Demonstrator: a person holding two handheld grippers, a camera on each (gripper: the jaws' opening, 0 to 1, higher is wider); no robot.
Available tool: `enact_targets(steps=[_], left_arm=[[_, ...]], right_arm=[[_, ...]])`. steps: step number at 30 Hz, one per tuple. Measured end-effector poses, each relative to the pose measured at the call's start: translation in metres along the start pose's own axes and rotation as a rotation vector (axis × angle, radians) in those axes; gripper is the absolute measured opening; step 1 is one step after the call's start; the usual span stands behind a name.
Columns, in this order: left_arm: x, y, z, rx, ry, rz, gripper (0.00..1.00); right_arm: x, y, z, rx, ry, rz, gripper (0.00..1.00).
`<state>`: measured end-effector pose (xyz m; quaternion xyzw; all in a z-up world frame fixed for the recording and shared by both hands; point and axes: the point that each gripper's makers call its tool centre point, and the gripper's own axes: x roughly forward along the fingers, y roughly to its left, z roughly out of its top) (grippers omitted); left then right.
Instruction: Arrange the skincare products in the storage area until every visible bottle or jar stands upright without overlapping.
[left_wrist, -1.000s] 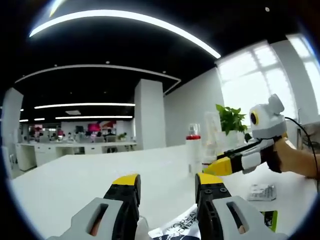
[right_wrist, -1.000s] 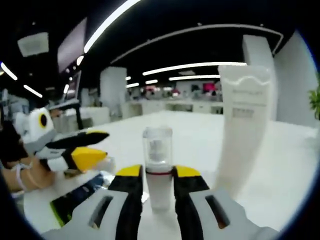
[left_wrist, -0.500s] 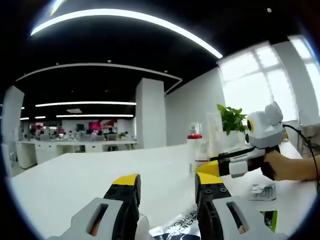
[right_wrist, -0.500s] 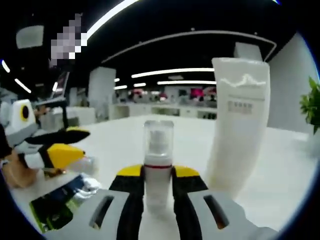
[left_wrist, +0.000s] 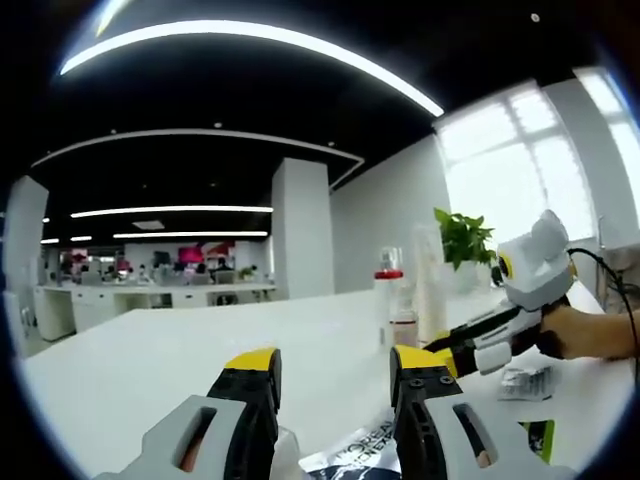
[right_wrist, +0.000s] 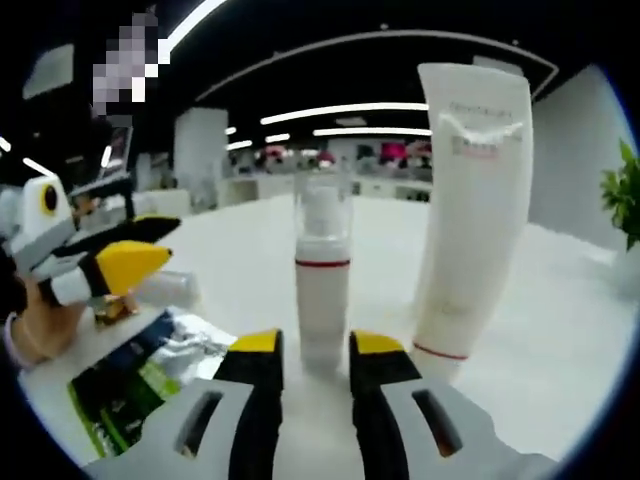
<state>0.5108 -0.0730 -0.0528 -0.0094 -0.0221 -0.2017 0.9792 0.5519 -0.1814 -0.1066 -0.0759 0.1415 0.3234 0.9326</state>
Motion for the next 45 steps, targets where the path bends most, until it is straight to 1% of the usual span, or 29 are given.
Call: enact_targets(steps=[2, 6, 11, 14, 16, 17, 18, 19, 21, 23, 24, 25, 26, 28, 29, 33, 36, 38, 41, 45], left_arm=[[0.000, 0.001, 0.001, -0.002, -0.003, 0.002, 0.45], [0.002, 0.003, 0.001, -0.012, -0.007, 0.002, 0.45], [0.001, 0.003, 0.001, -0.010, -0.008, 0.008, 0.45], [0.000, 0.002, 0.001, -0.006, -0.004, 0.007, 0.45], [0.000, 0.002, 0.000, 0.000, -0.002, 0.007, 0.45], [0.000, 0.002, 0.000, 0.002, -0.002, 0.007, 0.45], [0.000, 0.002, 0.000, 0.003, -0.003, 0.006, 0.45], [0.000, 0.002, 0.000, 0.004, -0.002, 0.006, 0.45], [0.000, 0.002, 0.000, 0.007, -0.002, 0.010, 0.45], [0.000, 0.002, 0.000, 0.008, -0.002, 0.010, 0.45], [0.000, 0.002, 0.000, 0.009, -0.001, 0.011, 0.45], [0.000, 0.002, 0.000, 0.014, 0.001, 0.012, 0.45], [0.000, 0.002, 0.000, 0.015, 0.001, 0.013, 0.45], [0.000, 0.002, 0.000, 0.017, 0.001, 0.013, 0.45], [0.000, 0.002, 0.000, 0.017, 0.001, 0.012, 0.45], [0.002, 0.002, 0.000, 0.014, 0.002, 0.010, 0.45], [0.002, 0.002, 0.000, 0.014, 0.002, 0.009, 0.45], [0.002, 0.002, 0.000, 0.013, 0.001, 0.009, 0.45], [0.002, 0.002, 0.001, 0.011, -0.003, 0.010, 0.45], [0.002, 0.003, 0.002, 0.004, -0.008, 0.011, 0.45]], right_arm=[[0.005, 0.000, -0.001, -0.013, 0.015, -0.008, 0.21], [0.008, -0.001, -0.003, -0.011, 0.026, -0.029, 0.18], [0.010, -0.003, -0.004, -0.016, 0.022, -0.054, 0.17], [0.011, -0.004, -0.004, -0.013, 0.024, -0.057, 0.17], [0.011, -0.003, -0.007, -0.005, 0.041, -0.045, 0.19], [0.010, -0.001, -0.009, -0.004, 0.052, -0.034, 0.22], [0.008, 0.001, -0.012, -0.005, 0.063, -0.025, 0.23], [0.005, 0.002, -0.013, -0.004, 0.066, -0.023, 0.22], [0.002, 0.004, -0.014, -0.005, 0.078, -0.017, 0.18], [0.003, 0.007, -0.016, 0.005, 0.088, -0.001, 0.09], [0.003, 0.010, -0.019, 0.011, 0.106, 0.009, 0.07], [0.005, 0.011, -0.023, 0.012, 0.127, 0.014, 0.06], [0.006, 0.013, -0.024, -0.003, 0.132, 0.017, 0.06], [0.007, 0.015, -0.025, -0.018, 0.136, 0.014, 0.02], [0.008, 0.015, -0.023, -0.032, 0.126, 0.015, 0.01], [0.013, 0.010, -0.022, -0.051, 0.130, -0.006, 0.00], [0.017, 0.007, -0.020, -0.056, 0.119, -0.017, 0.00], [0.019, 0.006, -0.019, -0.055, 0.117, -0.015, 0.00], [0.023, 0.007, -0.017, -0.047, 0.117, -0.019, 0.00], [0.028, 0.014, -0.016, 0.000, 0.116, -0.005, 0.00]])
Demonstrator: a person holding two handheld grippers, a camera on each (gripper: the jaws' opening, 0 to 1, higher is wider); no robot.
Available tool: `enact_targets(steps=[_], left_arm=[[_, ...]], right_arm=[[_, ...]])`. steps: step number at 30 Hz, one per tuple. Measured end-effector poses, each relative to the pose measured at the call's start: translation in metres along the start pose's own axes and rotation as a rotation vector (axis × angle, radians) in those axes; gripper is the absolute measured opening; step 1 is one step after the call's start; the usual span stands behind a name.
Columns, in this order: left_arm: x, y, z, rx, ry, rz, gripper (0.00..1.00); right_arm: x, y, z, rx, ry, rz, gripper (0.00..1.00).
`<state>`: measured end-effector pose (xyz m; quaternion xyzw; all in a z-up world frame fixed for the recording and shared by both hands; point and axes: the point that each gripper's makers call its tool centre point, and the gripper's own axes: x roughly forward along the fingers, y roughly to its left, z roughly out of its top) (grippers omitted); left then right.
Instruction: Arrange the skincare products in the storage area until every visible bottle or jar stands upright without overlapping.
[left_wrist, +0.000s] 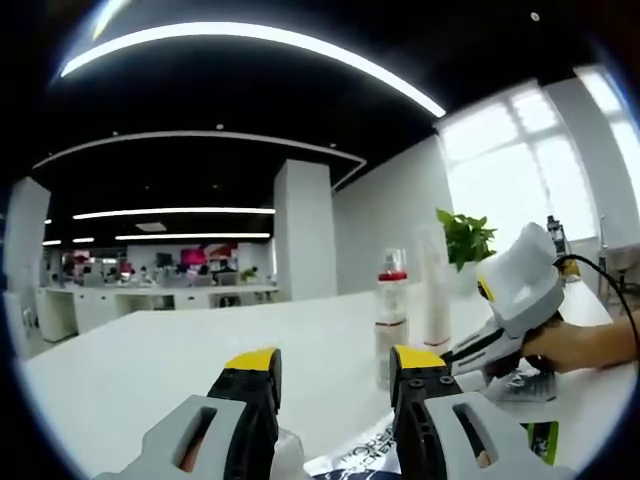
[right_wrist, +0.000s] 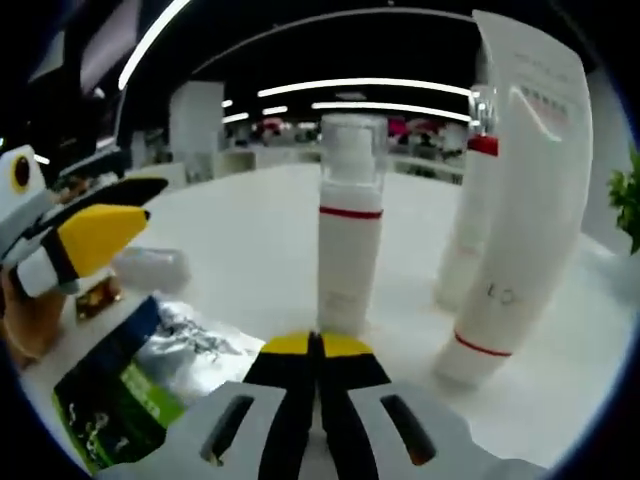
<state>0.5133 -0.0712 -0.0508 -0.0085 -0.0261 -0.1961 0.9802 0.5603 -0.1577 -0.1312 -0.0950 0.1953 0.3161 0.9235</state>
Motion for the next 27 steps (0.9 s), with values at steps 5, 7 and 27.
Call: enact_targets(steps=[5, 7, 27], left_arm=[[0.000, 0.001, 0.001, -0.013, -0.007, -0.005, 0.45], [0.000, 0.001, 0.002, -0.021, -0.011, -0.009, 0.45], [-0.009, 0.013, 0.013, -0.109, -0.073, 0.018, 0.44]], right_arm=[[0.003, -0.005, 0.003, 0.018, -0.007, -0.029, 0.00], [0.003, -0.009, 0.002, 0.013, -0.001, -0.044, 0.00], [0.027, -0.035, 0.014, -0.036, 0.022, -0.219, 0.00]])
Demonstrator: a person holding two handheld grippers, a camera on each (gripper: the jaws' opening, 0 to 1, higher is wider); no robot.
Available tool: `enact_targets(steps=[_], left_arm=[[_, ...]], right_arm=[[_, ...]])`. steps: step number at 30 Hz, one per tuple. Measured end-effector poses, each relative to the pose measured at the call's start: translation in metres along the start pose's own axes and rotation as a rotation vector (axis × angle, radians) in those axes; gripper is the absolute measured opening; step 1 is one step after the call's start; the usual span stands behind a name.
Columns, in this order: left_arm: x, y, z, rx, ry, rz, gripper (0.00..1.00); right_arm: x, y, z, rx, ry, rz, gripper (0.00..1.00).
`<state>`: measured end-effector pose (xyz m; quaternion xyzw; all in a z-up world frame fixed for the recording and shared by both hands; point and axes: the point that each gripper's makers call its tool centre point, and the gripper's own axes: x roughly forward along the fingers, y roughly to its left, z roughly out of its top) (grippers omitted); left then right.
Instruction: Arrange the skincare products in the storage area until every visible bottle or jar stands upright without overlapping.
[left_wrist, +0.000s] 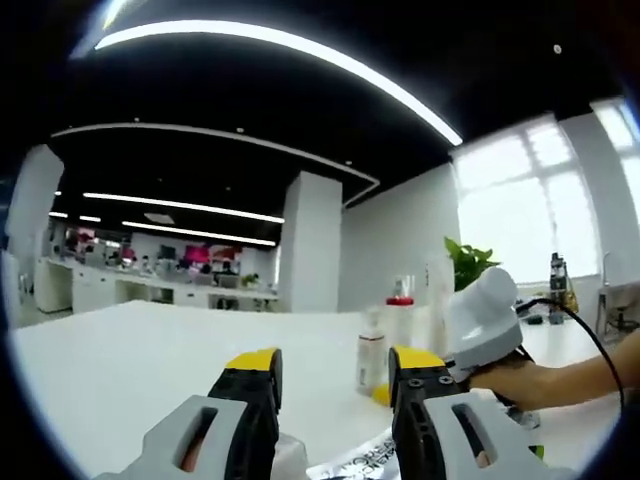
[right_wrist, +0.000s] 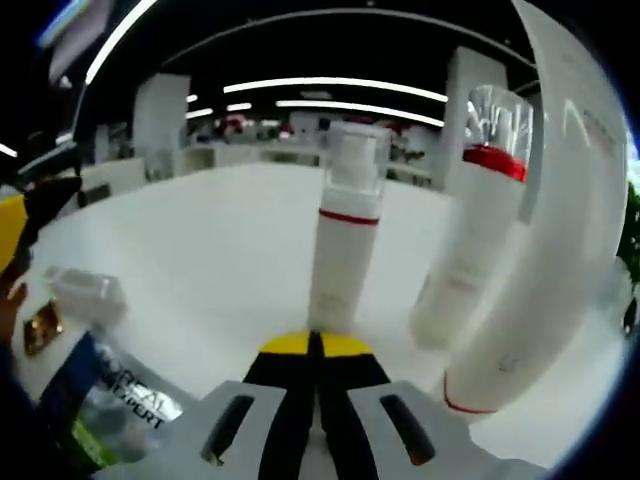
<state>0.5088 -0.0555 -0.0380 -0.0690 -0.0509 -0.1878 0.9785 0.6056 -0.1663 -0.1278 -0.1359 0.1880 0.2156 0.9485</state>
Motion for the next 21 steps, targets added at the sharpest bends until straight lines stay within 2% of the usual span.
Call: enact_targets(steps=[9, 14, 15, 18, 21], left_arm=[[-0.002, 0.006, 0.002, 0.034, -0.001, 0.037, 0.44], [-0.004, 0.005, 0.002, 0.039, -0.001, 0.039, 0.44], [-0.004, 0.005, 0.003, 0.044, -0.003, 0.040, 0.44], [-0.005, 0.004, 0.002, 0.042, 0.000, 0.042, 0.44], [-0.005, 0.006, 0.002, 0.037, -0.001, 0.046, 0.44]], right_arm=[[0.002, -0.005, -0.006, 0.037, 0.009, -0.031, 0.00], [0.009, -0.002, -0.002, 0.011, 0.007, -0.031, 0.00], [0.011, -0.003, 0.000, -0.029, 0.014, -0.043, 0.00], [0.014, -0.006, 0.003, -0.065, 0.011, -0.062, 0.00], [0.014, -0.007, 0.005, -0.067, 0.006, -0.054, 0.00]])
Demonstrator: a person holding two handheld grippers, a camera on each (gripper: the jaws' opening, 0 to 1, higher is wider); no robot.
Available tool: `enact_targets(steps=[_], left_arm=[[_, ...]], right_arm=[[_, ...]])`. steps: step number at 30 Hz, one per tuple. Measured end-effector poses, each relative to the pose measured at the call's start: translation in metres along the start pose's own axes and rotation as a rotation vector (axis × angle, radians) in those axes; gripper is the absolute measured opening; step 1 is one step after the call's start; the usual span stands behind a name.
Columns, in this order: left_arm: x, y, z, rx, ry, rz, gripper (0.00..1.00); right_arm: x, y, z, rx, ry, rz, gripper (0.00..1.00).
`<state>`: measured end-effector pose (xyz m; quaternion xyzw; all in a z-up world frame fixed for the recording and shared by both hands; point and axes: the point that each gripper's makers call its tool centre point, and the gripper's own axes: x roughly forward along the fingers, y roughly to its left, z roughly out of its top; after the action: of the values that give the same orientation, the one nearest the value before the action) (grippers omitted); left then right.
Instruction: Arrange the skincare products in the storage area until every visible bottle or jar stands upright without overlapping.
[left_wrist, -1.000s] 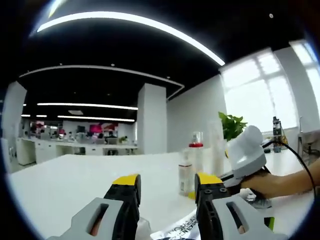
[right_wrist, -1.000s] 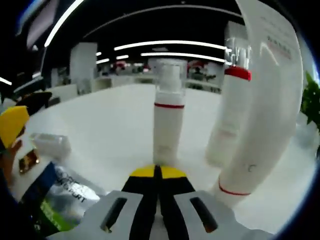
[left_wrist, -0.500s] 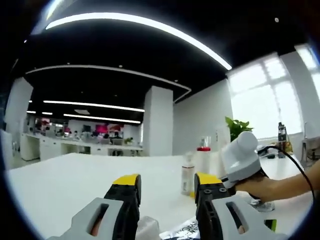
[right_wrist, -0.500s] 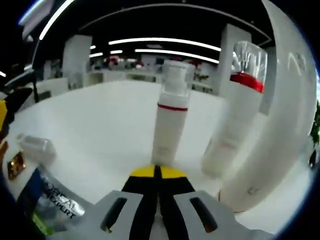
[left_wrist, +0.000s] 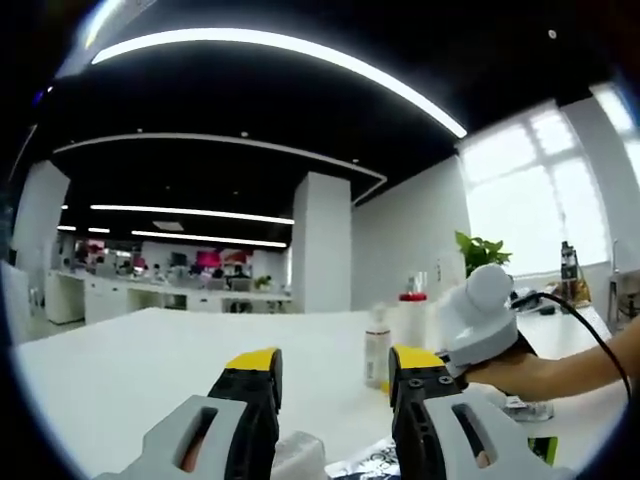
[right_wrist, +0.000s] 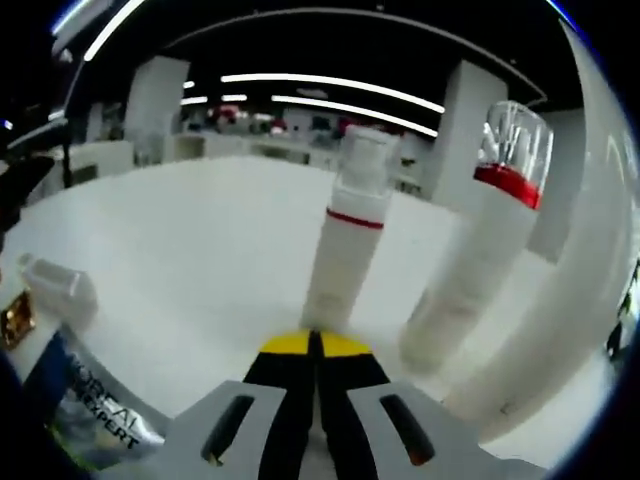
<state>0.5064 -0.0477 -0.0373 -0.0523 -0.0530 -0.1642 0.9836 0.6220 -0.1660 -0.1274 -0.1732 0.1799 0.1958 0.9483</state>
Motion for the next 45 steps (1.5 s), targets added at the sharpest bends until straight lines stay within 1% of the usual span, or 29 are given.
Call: enact_targets(steps=[2, 3, 4, 6, 9, 10, 11, 12, 13, 14, 15, 17, 18, 19, 20, 21, 22, 23, 25, 26, 28, 30, 33, 35, 37, 38, 42, 43, 45], left_arm=[[-0.001, 0.000, 0.000, -0.002, 0.000, 0.002, 0.44], [-0.002, 0.001, 0.000, -0.004, 0.000, 0.007, 0.44], [-0.003, 0.002, 0.001, -0.007, -0.003, 0.013, 0.45], [-0.006, 0.008, 0.006, -0.031, -0.028, 0.031, 0.45], [-0.012, 0.022, 0.014, -0.099, -0.064, 0.058, 0.45], [-0.018, 0.033, 0.022, -0.157, -0.105, 0.077, 0.45], [-0.021, 0.043, 0.030, -0.177, -0.154, 0.092, 0.45], [-0.022, 0.047, 0.033, -0.182, -0.170, 0.097, 0.45], [-0.028, 0.055, 0.026, -0.223, -0.110, 0.085, 0.46], [-0.032, 0.057, 0.025, -0.227, -0.085, 0.067, 0.49], [-0.034, 0.061, 0.027, -0.199, -0.058, 0.040, 0.51], [-0.041, 0.068, 0.026, -0.122, 0.009, 0.023, 0.57], [-0.044, 0.071, 0.025, -0.088, 0.036, 0.015, 0.60], [-0.048, 0.072, 0.021, -0.065, 0.076, -0.023, 0.63], [-0.053, 0.074, 0.017, -0.071, 0.108, -0.050, 0.66], [-0.057, 0.077, 0.012, -0.090, 0.131, -0.070, 0.67], [-0.064, 0.081, 0.002, -0.125, 0.177, -0.119, 0.65], [-0.068, 0.085, -0.006, -0.170, 0.208, -0.127, 0.63], [-0.073, 0.100, -0.025, -0.221, 0.257, -0.104, 0.63], [-0.074, 0.101, -0.028, -0.217, 0.262, -0.103, 0.62], [-0.080, 0.102, -0.050, -0.145, 0.355, -0.101, 0.54], [-0.079, 0.101, -0.054, -0.112, 0.358, -0.098, 0.52], [-0.074, 0.087, -0.062, -0.096, 0.379, -0.152, 0.52], [-0.075, 0.084, -0.064, -0.086, 0.382, -0.145, 0.49], [-0.077, 0.084, -0.067, -0.069, 0.399, -0.148, 0.42], [-0.079, 0.083, -0.072, -0.050, 0.424, -0.160, 0.41], [-0.078, 0.079, -0.083, -0.034, 0.477, -0.175, 0.41], [-0.075, 0.080, -0.082, -0.001, 0.463, -0.175, 0.41], [-0.076, 0.080, -0.082, -0.006, 0.471, -0.174, 0.35]], right_arm=[[-0.003, 0.002, 0.002, 0.025, -0.013, 0.016, 0.00], [-0.008, 0.011, 0.003, 0.052, -0.021, 0.065, 0.00], [-0.011, 0.015, 0.005, 0.052, -0.027, 0.088, 0.00], [-0.026, 0.021, 0.013, 0.035, -0.081, 0.109, 0.00], [-0.046, 0.031, 0.024, 0.125, -0.169, 0.181, 0.00], [-0.052, 0.033, 0.027, 0.149, -0.187, 0.199, 0.00], [-0.056, 0.035, 0.029, 0.170, -0.207, 0.217, 0.00], [-0.058, 0.035, 0.031, 0.179, -0.221, 0.225, 0.00], [-0.062, 0.032, 0.035, 0.169, -0.225, 0.229, 0.00], [-0.065, 0.032, 0.040, 0.165, -0.236, 0.233, 0.00], [-0.066, 0.031, 0.043, 0.165, -0.253, 0.235, 0.00], [-0.069, 0.032, 0.047, 0.176, -0.277, 0.251, 0.00], [-0.069, 0.035, 0.044, 0.199, -0.268, 0.276, 0.00], [-0.069, 0.036, 0.041, 0.211, -0.252, 0.289, 0.00], [-0.069, 0.036, 0.041, 0.214, -0.250, 0.294, 0.00], [-0.069, 0.037, 0.039, 0.230, -0.248, 0.312, 0.00], [-0.069, 0.037, 0.039, 0.249, -0.247, 0.320, 0.00], [-0.069, 0.038, 0.040, 0.263, -0.246, 0.328, 0.00], [-0.070, 0.043, 0.043, 0.293, -0.251, 0.356, 0.00], [-0.069, 0.044, 0.043, 0.304, -0.250, 0.365, 0.00], [-0.067, 0.047, 0.042, 0.295, -0.241, 0.370, 0.00], [-0.067, 0.048, 0.041, 0.287, -0.237, 0.372, 0.00], [-0.069, 0.048, 0.040, 0.286, -0.236, 0.375, 0.00], [-0.069, 0.044, 0.038, 0.286, -0.237, 0.368, 0.00], [-0.069, 0.043, 0.039, 0.288, -0.239, 0.367, 0.00], [-0.071, 0.042, 0.039, 0.289, -0.242, 0.366, 0.00], [-0.075, 0.038, 0.042, 0.294, -0.262, 0.358, 0.00], [-0.075, 0.037, 0.043, 0.295, -0.263, 0.356, 0.00], [-0.074, 0.037, 0.043, 0.300, -0.264, 0.361, 0.00]])
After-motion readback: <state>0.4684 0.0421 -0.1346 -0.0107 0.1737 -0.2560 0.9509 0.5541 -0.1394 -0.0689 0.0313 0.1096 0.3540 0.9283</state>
